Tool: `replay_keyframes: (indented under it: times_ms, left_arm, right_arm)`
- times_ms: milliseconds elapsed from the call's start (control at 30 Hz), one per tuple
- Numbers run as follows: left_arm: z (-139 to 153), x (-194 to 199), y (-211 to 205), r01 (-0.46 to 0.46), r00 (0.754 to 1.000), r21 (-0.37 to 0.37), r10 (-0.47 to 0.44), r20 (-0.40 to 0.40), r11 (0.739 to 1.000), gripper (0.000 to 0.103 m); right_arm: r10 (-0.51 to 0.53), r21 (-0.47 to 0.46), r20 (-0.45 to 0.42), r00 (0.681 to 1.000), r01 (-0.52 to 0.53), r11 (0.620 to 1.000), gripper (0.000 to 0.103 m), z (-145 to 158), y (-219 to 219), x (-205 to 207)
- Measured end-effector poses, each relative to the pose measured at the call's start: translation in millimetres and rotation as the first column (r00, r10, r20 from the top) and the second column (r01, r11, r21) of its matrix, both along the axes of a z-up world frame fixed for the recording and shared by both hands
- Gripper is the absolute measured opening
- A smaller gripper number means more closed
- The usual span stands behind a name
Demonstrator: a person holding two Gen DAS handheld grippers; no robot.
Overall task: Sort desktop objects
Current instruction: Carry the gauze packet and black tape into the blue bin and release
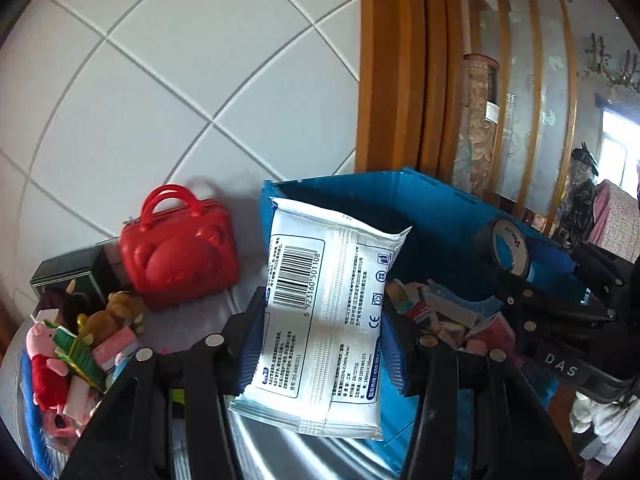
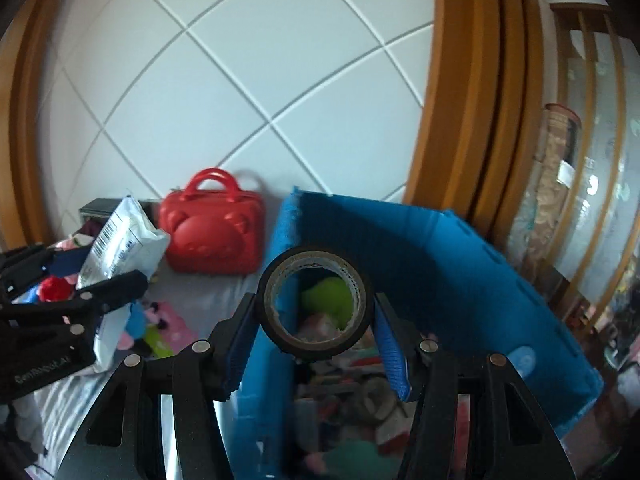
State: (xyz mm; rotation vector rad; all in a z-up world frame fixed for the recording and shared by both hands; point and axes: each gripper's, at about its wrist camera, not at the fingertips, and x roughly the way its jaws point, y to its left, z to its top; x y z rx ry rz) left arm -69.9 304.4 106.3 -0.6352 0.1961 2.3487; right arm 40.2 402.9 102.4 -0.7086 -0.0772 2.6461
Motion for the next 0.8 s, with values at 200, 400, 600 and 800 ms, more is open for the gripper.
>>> replay_keyframes:
  times_ms: [200, 400, 600, 800]
  left_arm:
    - [2.7, 3.5, 104.9, 0.102, 0.992, -0.098, -0.094, 0.081, 0.99, 0.05]
    - [-18.0, 11.2, 170.9, 0.184, 0.978, -0.243, -0.153, 0.14, 0.952, 0.05]
    - [-21.2, 10.6, 175.3, 0.184, 0.976, -0.274, -0.144, 0.161, 0.944, 0.051]
    - [-25.8, 12.7, 182.3, 0.189, 0.975, -0.307, -0.139, 0.175, 0.933, 0.064]
  right_arm:
    - [-0.122, 0.014, 0.101, 0.987, 0.121, 0.993, 0.056, -17.9, 93.1, 5.2]
    - [-0.189, 0.014, 0.202, 0.961, 0.191, 0.982, 0.056, -44.5, 149.0, 4.8]
    - [-0.205, -0.019, 0.228, 0.952, 0.214, 0.977, 0.056, -54.3, 173.1, 0.1]
    - [-0.239, 0.029, 0.261, 0.935, 0.24, 0.97, 0.056, -59.7, 171.2, -3.8]
